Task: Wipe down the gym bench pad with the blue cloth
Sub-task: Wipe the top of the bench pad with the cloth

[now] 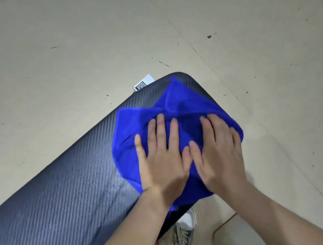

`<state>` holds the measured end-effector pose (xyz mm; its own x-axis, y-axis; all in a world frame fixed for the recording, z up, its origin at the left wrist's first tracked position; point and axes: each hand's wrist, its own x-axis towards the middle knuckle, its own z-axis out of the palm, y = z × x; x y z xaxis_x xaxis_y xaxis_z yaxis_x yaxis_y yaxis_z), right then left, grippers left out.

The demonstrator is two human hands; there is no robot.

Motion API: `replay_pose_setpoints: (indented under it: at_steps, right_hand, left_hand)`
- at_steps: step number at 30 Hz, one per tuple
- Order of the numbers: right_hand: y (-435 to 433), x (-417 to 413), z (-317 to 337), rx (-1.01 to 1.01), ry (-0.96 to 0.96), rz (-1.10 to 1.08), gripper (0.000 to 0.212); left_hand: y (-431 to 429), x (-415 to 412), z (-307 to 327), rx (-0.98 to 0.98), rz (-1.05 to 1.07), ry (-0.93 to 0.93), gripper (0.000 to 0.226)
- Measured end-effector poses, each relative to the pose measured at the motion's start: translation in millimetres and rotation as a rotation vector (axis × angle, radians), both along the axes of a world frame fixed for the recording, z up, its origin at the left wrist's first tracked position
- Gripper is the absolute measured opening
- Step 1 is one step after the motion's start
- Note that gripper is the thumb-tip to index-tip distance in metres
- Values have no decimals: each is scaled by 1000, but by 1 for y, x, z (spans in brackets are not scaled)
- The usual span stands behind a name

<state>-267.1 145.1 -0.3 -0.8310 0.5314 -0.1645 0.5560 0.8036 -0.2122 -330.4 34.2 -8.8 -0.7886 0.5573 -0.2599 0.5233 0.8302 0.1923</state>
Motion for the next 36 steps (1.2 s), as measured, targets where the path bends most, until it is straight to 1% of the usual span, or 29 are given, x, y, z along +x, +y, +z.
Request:
replay_pose_setpoints:
  at_steps: [2, 5, 7, 9, 11, 13, 15, 16, 18, 19, 20, 21, 24, 25, 27, 28, 29, 30, 31, 32, 34, 36]
  right_hand:
    - [23, -14, -9, -7, -62, -56, 62]
    - [53, -39, -10, -106, -163, -177, 56]
    - [65, -51, -11, -200, -155, -228, 45]
    - [72, -66, -9, -253, -210, -219, 37]
    - [76, -85, -5, -301, -226, -211, 38]
    - [75, -112, -5, -339, -221, -211, 43]
    - [68, -142, -11, -295, -218, -196, 45]
    - [62, -153, -14, -239, -201, -183, 47]
    - [41, -170, -19, -33, -168, -84, 51]
    - [27, -177, -21, 73, -182, 1, 49]
    - [10, -183, -22, 156, -200, 90, 46]
    - [-7, -187, -22, 188, -209, 166, 45]
    - [-69, -194, -17, 149, -156, 341, 51]
    - [-91, -195, -13, 148, -133, 385, 53]
    - [-129, -193, -9, 110, -169, 524, 53]
    - [-145, -191, -6, 71, -215, 605, 45]
    - [-165, -190, -3, 28, -254, 687, 32]
    - [-181, -189, -2, -7, -248, 740, 21]
    - [-199, -188, 0, -16, -252, 778, 16]
    - [-215, -187, 0, -11, -257, 800, 17]
    - [-255, -184, -2, -1, -267, 856, 25]
    - [-287, -181, -4, -30, -280, 870, 32]
  left_hand:
    - [31, -21, -5, 33, -87, -8, 62]
    - [65, -52, -13, 33, -253, -1, 58]
    - [83, -68, -14, 64, -278, 34, 55]
    - [94, -85, -15, 99, -294, 59, 50]
    - [97, -102, -14, 97, -326, 41, 46]
    - [92, -129, -12, 112, -211, -14, 45]
    - [75, -154, -10, 90, -22, -151, 51]
    - [65, -162, -12, 72, 44, -220, 54]
    - [39, -172, -15, 65, 108, -282, 58]
    - [23, -175, -16, 72, 127, -294, 59]
    - [5, -177, -14, 72, 149, -310, 61]
    - [-12, -176, -14, 53, 172, -339, 62]
    - [-76, -167, -9, -4, 240, -373, 55]
    - [-100, -164, -6, -11, 260, -367, 55]
    - [-142, -155, -3, -35, 298, -351, 61]
    - [-159, -150, -1, -55, 320, -347, 63]
    - [-182, -145, 0, -70, 369, -343, 63]
    - [-200, -141, 1, -71, 410, -328, 62]
    - [-221, -136, 2, -71, 451, -312, 60]
    - [-239, -133, 3, -87, 461, -281, 58]
    - [-277, -123, 7, -149, 466, -231, 57]
    - [-306, -118, 7, -213, 493, -191, 58]
